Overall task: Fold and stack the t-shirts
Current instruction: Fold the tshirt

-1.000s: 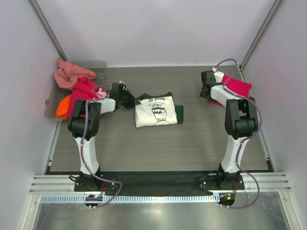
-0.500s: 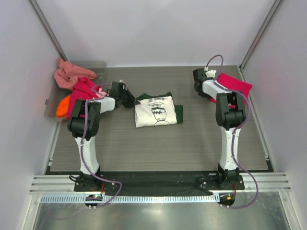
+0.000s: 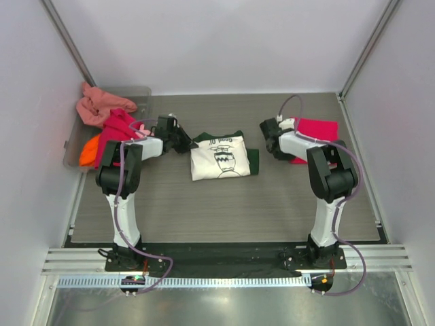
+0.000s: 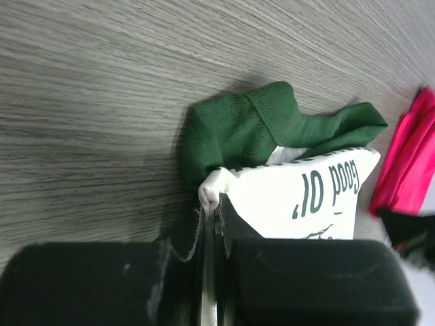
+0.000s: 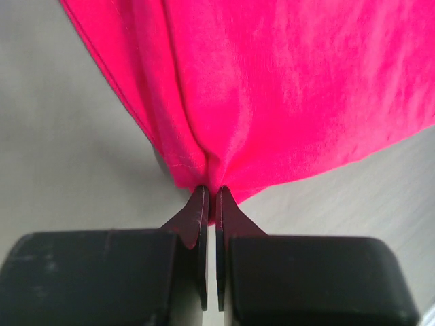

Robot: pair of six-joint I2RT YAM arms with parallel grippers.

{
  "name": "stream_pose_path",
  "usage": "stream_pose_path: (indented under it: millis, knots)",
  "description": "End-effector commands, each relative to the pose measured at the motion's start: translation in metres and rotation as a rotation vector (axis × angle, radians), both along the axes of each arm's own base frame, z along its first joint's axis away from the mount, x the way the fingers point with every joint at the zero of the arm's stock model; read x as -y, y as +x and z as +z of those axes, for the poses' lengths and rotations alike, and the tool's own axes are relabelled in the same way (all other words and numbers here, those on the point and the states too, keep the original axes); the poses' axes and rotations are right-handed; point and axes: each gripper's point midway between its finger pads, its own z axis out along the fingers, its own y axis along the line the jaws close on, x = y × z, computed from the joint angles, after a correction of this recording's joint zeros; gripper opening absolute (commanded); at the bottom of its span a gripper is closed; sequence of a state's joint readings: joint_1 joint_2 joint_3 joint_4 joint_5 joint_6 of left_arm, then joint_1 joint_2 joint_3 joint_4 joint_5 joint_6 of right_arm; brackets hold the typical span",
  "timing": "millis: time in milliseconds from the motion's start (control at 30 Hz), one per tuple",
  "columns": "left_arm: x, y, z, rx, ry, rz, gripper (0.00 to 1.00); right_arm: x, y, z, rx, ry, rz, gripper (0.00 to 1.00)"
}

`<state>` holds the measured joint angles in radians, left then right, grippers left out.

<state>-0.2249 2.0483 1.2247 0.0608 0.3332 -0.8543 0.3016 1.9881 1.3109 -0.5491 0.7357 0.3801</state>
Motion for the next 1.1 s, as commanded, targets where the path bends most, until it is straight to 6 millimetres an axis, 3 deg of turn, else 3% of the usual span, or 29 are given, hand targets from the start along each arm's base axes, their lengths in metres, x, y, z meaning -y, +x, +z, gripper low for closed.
stream_pose_path:
  millis: [0,33,67,100,167,200,233,400,467,500,533,567,633,667,700,733,767,933,1067]
  knots:
    - [-0.003,0.003,0.006,0.016,0.003,-0.019,0.0,-0.03,-0.047,-0.003,-0.017,0.029,0.054,0.01]
    - [-0.002,0.003,0.005,0.014,0.003,-0.021,0.0,-0.037,-0.055,0.0,0.0,0.046,0.064,0.02]
    - [-0.002,0.003,0.005,0.014,0.004,-0.022,0.0,-0.04,-0.073,-0.009,-0.032,0.052,0.076,0.04]
    - [-0.003,0.003,0.006,0.016,0.004,-0.022,0.0,-0.057,-0.076,-0.006,-0.014,0.079,0.119,0.06]
    - [-0.003,0.002,0.005,0.014,0.006,-0.024,0.0,-0.074,-0.089,0.008,-0.003,0.147,0.151,0.16]
    - [-0.003,0.003,0.006,0.017,0.008,-0.024,0.0,-0.081,-0.09,0.014,0.012,0.177,0.166,0.25]
    - [-0.003,0.002,0.007,0.016,0.008,-0.026,0.0,-0.089,-0.091,0.02,0.024,0.21,0.184,0.47]
    - [-0.007,0.002,0.01,0.021,0.032,-0.024,0.0,-0.124,-0.07,0.086,0.152,0.382,0.297,0.59]
    - [-0.007,0.002,0.009,0.016,0.032,-0.025,0.0,-0.132,-0.052,0.108,0.221,0.402,0.36,0.75]
    - [-0.005,0.002,0.011,0.018,0.022,-0.033,0.0,-0.143,-0.047,0.109,0.221,0.455,0.41,0.83]
    - [-0.003,0.004,0.011,0.018,0.016,-0.036,0.0,-0.154,-0.031,0.117,0.283,0.504,0.453,0.84]
    - [-0.002,0.004,0.012,0.018,0.012,-0.04,0.0,-0.15,-0.019,0.118,0.298,0.553,0.456,0.84]
    - [-0.001,0.006,0.01,0.012,0.005,-0.04,0.0,-0.171,0.0,0.111,0.299,0.734,0.512,0.79]
    - [0.0,0.007,0.011,0.014,0.004,-0.043,0.0,-0.158,0.015,0.111,0.317,0.801,0.489,0.76]
    - [0.0,0.009,0.013,0.02,0.004,-0.04,0.0,-0.161,0.023,0.094,0.284,0.859,0.478,0.74]
    - [0.0,0.01,0.013,0.021,0.005,-0.041,0.0,-0.174,0.03,0.099,0.295,0.963,0.53,0.71]
    - [0.001,0.012,0.014,0.025,0.006,-0.038,0.0,-0.176,0.038,0.1,0.308,0.988,0.545,0.7]
    - [0.003,0.017,0.014,0.021,-0.009,-0.032,0.0,-0.192,0.065,0.067,0.272,1.082,0.603,0.72]
    - [0.003,0.018,0.011,0.013,-0.008,-0.029,0.0,-0.203,0.08,0.057,0.261,1.136,0.638,0.75]
